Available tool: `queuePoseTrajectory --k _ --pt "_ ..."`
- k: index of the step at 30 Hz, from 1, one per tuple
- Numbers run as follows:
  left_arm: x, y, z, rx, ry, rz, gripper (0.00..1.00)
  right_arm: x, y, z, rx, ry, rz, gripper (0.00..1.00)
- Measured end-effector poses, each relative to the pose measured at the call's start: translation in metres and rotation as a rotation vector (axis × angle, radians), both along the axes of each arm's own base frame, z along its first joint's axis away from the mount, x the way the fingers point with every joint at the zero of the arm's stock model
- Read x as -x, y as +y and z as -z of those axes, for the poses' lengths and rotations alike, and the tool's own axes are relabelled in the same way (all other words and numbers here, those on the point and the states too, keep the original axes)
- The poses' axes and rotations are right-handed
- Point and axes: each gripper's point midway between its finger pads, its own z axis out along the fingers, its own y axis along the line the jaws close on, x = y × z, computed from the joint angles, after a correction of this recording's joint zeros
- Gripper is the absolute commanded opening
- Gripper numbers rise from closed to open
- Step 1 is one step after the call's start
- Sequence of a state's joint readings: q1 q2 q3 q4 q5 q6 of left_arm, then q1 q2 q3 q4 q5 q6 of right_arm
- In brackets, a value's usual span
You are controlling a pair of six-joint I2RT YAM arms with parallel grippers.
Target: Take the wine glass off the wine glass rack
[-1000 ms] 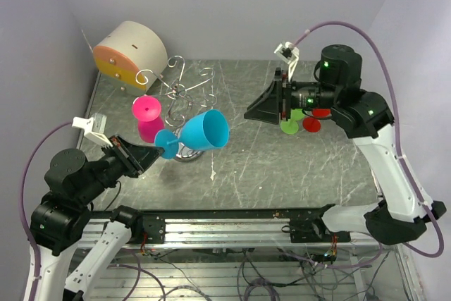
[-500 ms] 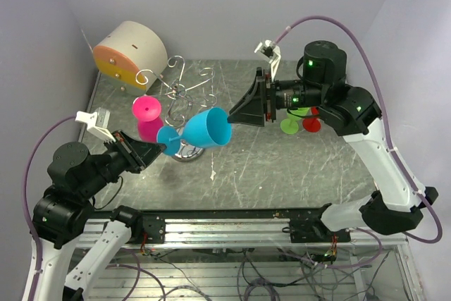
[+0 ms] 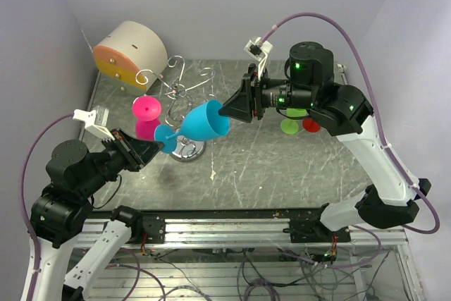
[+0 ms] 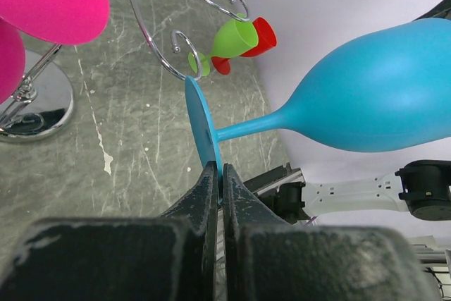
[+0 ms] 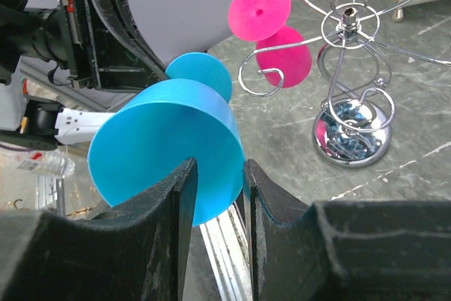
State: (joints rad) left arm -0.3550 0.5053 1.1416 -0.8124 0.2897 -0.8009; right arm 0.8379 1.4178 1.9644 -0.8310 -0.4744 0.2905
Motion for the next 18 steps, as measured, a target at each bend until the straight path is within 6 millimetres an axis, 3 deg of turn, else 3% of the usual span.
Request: queuePoseTrajectory --k 18 --pt "0.0012 -0.0003 -0.0043 0.002 -0.017 0.006 0.07 -0.0053 -0.0039 0.0075 0.047 -0.002 0.053 0.36"
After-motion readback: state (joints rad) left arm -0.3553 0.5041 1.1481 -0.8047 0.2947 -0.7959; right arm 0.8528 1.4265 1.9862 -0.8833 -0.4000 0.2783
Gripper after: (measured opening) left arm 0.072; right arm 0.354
